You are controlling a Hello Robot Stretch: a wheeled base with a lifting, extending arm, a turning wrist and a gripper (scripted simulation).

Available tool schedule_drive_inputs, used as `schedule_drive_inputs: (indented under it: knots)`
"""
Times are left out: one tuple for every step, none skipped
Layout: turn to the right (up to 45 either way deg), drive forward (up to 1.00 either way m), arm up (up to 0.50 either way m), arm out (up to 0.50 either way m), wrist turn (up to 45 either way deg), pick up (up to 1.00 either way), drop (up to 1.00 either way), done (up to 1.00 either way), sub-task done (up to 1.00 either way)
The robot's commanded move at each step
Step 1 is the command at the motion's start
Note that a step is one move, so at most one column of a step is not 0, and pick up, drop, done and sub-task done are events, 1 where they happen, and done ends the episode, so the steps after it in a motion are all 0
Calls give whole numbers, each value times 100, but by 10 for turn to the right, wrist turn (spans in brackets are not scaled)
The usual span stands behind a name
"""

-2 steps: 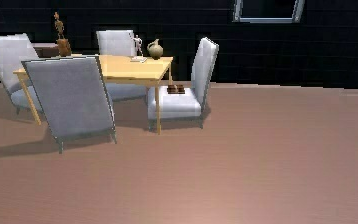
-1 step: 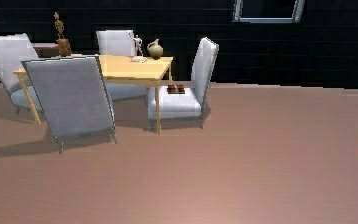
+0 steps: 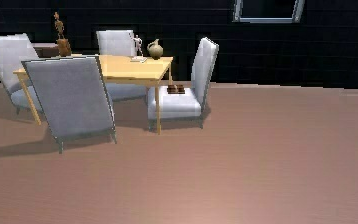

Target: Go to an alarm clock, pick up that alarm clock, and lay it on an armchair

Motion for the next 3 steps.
schedule_drive_inputs:
  knots:
    - [0, 0, 0, 0, 450, 0, 0, 0, 0]
    - [0, 0, 0, 0, 450, 0, 0, 0, 0]
    - [0, 0, 0, 0, 450, 0, 0, 0, 0]
